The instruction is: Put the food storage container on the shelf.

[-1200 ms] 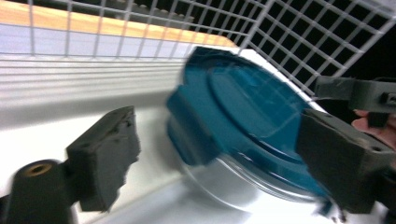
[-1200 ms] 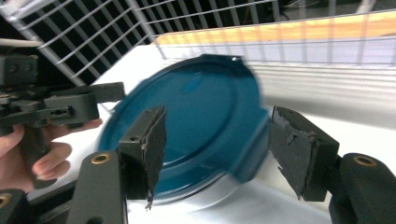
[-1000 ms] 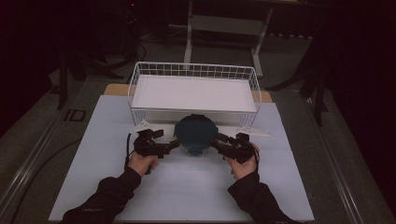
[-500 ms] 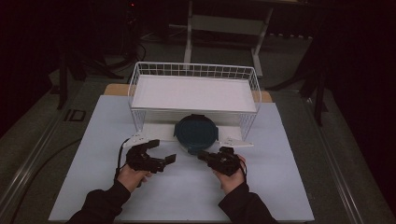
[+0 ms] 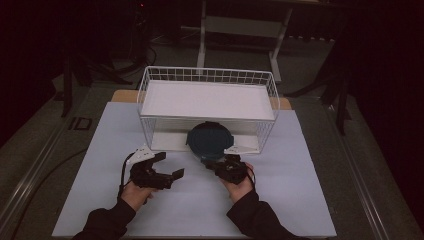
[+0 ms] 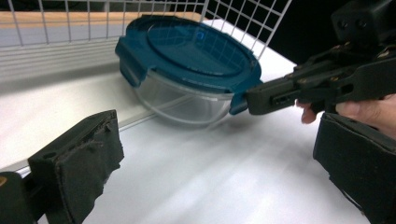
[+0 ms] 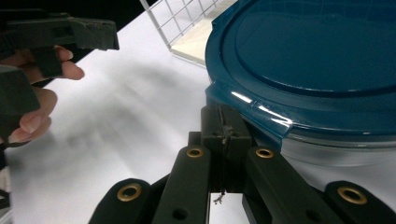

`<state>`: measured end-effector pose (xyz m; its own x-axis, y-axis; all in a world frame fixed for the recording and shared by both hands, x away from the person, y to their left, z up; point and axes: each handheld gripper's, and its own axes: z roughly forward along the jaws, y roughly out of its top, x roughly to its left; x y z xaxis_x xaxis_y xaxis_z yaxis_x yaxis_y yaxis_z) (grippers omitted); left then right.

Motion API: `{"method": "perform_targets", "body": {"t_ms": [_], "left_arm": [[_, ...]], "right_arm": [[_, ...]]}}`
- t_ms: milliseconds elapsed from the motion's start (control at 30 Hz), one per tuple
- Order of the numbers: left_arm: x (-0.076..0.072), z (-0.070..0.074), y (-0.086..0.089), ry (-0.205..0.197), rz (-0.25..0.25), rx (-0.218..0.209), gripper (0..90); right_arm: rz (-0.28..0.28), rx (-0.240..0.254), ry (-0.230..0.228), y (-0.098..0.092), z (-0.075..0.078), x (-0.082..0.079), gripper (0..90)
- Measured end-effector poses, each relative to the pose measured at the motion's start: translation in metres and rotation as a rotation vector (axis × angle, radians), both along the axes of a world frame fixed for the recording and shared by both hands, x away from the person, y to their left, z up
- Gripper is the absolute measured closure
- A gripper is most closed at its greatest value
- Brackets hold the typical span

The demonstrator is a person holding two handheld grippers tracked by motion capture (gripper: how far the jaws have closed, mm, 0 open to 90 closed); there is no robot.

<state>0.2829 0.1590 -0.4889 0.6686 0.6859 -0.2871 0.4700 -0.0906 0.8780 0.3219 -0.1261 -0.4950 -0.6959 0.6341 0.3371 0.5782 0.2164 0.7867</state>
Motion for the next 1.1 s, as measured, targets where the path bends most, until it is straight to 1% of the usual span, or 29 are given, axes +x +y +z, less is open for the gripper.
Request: {"method": "perform_targets", "body": {"t_ms": [33,67,100,133,167,267,300,333,367,400,433,467,500,667,733,800,833,867,900,933,967,1000,1067,1100], "left_arm": [[0.001,-0.002,0.001,0.006,0.002,-0.004,1.5],[0.001,-0.002,0.001,0.006,0.002,-0.004,1.6],[0.002,-0.003,0.001,0.007,0.002,-0.001,1.5],[0.002,-0.003,0.001,0.007,0.002,-0.001,1.5],[0.002,-0.004,0.001,0.008,0.0,0.004,1.5],[0.002,-0.005,0.001,0.009,-0.003,-0.001,1.5],[0.003,-0.005,0.001,0.011,0.0,0.002,1.5],[0.003,-0.005,0.001,0.011,0.0,0.002,1.5],[0.003,-0.005,0.001,0.006,0.002,-0.006,1.5],[0.003,-0.005,0.001,0.006,0.002,-0.006,1.5],[0.003,-0.005,0.001,0.005,0.002,-0.005,1.5],[0.003,-0.005,0.001,0.005,0.002,-0.005,1.5],[0.003,-0.005,0.001,0.005,0.002,-0.004,1.5],[0.003,-0.006,0.001,0.009,0.003,0.0,1.6],[0.004,-0.006,0.001,0.01,0.001,-0.006,1.5],[0.003,-0.006,0.001,0.003,0.0,-0.004,1.6],[0.003,-0.005,0.001,0.005,-0.002,-0.004,1.5],[0.003,-0.005,0.001,0.005,-0.002,-0.004,1.5],[0.003,-0.005,0.001,0.001,-0.001,-0.007,1.5],[0.003,-0.005,0.001,0.001,-0.001,-0.007,1.6],[0.003,-0.005,0.001,0.001,-0.001,-0.003,1.6],[0.003,-0.005,0.001,0.0,-0.002,-0.004,1.5],[0.002,-0.004,0.001,0.001,-0.005,-0.005,1.5],[0.002,-0.004,0.001,0.0,-0.007,-0.012,1.5]], "right_arm": [[0.0,-0.002,-0.002,0.001,0.0,0.004,90.0],[0.0,-0.002,-0.002,0.001,0.0,0.004,90.0],[-0.008,-0.012,0.011,0.001,-0.002,0.008,90.0],[-0.008,-0.012,0.011,0.001,-0.002,0.008,90.0],[-0.018,-0.015,0.004,0.001,-0.004,0.012,90.0],[-0.031,-0.018,0.001,0.0,-0.006,0.015,90.0],[-0.045,-0.025,0.004,0.0,-0.008,0.02,90.0],[-0.045,-0.025,0.004,0.0,-0.008,0.02,90.0],[-0.065,-0.034,-0.004,0.0,-0.01,0.026,90.0],[-0.065,-0.034,-0.004,0.0,-0.01,0.026,90.0],[-0.071,-0.035,0.001,0.001,-0.012,0.031,90.0],[-0.071,-0.035,0.001,0.001,-0.012,0.031,90.0],[-0.077,-0.04,0.005,0.002,-0.014,0.036,90.0],[-0.086,-0.039,-0.002,0.003,-0.016,0.042,90.0],[-0.091,-0.033,0.0,0.003,-0.015,0.045,90.0],[-0.094,-0.04,-0.006,0.003,-0.015,0.048,89.9],[-0.119,-0.039,-0.012,0.003,-0.014,0.049,89.9],[-0.119,-0.039,-0.012,0.003,-0.014,0.049,89.9],[-0.121,-0.024,-0.001,0.001,-0.014,0.052,88.1],[-0.121,-0.024,-0.001,0.001,-0.014,0.052,88.1],[-0.118,-0.017,0.005,0.001,-0.014,0.053,86.6],[-0.118,-0.017,-0.002,0.001,-0.015,0.052,84.4],[-0.099,-0.025,-0.014,0.0,-0.013,0.046,77.0],[-0.086,-0.027,-0.023,0.001,-0.013,0.043,71.0]]}}
